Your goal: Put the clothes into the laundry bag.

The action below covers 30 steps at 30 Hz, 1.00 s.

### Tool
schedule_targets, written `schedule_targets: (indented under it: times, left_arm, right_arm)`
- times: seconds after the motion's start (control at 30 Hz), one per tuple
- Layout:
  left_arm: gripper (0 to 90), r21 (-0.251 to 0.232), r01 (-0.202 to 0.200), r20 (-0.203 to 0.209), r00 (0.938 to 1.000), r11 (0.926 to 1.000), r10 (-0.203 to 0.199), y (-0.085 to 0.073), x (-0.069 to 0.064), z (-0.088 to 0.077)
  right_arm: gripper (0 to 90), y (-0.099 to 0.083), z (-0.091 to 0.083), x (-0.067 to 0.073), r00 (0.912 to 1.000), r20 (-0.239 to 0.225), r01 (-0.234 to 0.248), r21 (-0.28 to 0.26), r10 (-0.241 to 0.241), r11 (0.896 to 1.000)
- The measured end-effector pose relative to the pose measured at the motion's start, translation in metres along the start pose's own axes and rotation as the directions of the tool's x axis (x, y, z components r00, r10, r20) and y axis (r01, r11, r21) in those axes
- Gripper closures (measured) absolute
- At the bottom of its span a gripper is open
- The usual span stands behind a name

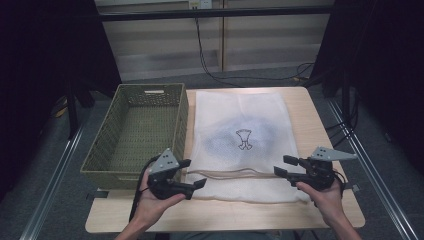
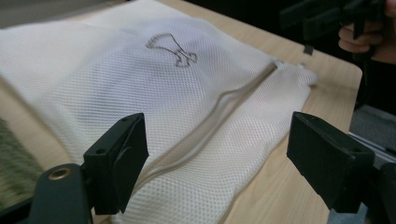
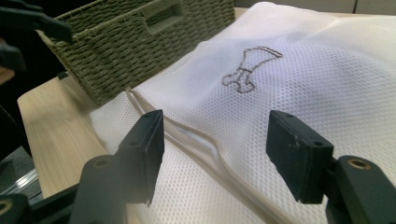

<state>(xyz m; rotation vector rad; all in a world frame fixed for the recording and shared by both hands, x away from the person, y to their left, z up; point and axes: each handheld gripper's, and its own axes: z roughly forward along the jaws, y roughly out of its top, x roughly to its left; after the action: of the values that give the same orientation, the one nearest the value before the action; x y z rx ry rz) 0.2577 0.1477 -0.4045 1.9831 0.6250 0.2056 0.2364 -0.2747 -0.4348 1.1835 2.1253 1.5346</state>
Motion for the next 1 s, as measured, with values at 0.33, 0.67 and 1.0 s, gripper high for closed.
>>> schedule_targets:
  times: [0.33,0.67,1.0]
  left_arm:
    - [18.3,-0.101,0.071,-0.124,0.9888,0.9924,-0.083,-0.023,0.013,-0.048]
    - [15.8,-0.143,0.093,-0.164,0.9796,0.9853,-0.117,-0.046,0.009,-0.069]
    - [15.7,-0.161,0.059,-0.238,0.9665,0.9852,-0.097,-0.051,0.020,-0.081]
  right_arm:
    - [38.2,-0.014,-0.032,-0.004,0.9969,0.073,-0.026,-0.029,0.028,0.999]
    - [40.0,-0.030,-0.047,-0.009,0.9885,0.130,-0.069,-0.065,0.077,0.996]
    - [40.2,-0.043,-0.062,-0.017,0.9738,0.218,-0.055,-0.054,0.065,0.997]
